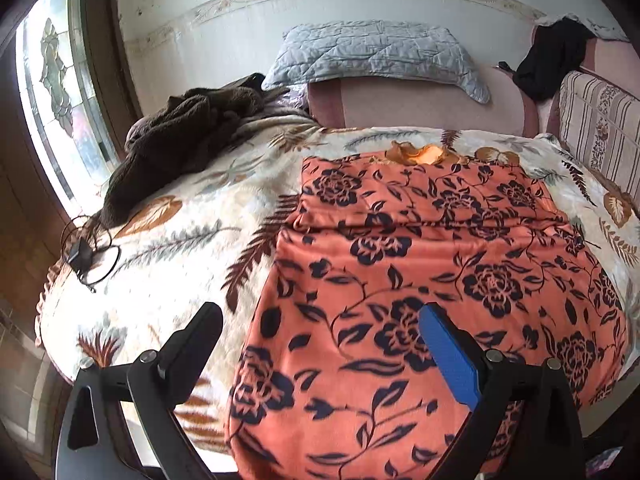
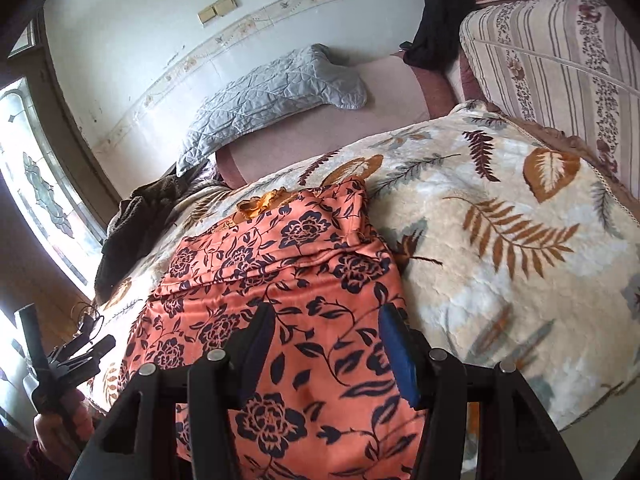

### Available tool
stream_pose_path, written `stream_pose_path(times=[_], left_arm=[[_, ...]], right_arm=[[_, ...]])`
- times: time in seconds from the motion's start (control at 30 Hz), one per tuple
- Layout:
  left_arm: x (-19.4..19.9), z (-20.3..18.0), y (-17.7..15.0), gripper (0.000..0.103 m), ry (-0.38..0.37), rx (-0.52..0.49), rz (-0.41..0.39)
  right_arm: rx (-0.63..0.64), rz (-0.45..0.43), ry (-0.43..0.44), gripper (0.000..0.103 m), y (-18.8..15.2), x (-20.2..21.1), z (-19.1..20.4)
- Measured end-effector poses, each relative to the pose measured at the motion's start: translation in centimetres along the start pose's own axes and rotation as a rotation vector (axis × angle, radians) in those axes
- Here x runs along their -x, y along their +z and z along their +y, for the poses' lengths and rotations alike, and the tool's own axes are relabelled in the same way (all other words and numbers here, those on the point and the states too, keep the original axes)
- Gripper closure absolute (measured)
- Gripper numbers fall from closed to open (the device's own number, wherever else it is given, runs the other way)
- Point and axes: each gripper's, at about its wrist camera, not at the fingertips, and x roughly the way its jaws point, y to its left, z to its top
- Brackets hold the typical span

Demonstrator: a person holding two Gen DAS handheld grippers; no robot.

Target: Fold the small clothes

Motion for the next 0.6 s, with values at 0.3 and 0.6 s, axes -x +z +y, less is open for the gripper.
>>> stream_pose_path(times=[0.3,0.6], left_arm=[[2.9,2.1,-2.8,0.005,0.12,0.029,0.034],[4.5,0.6,-2.9,0.005,0.107,-0.007,-0.014]], right_arm=[[-0.037,-0.009,0.025,0.045,-0.8,2.4,-1.5],[-0.014,0.021,0.058,0.045,-2.4,2.1,-1.1]])
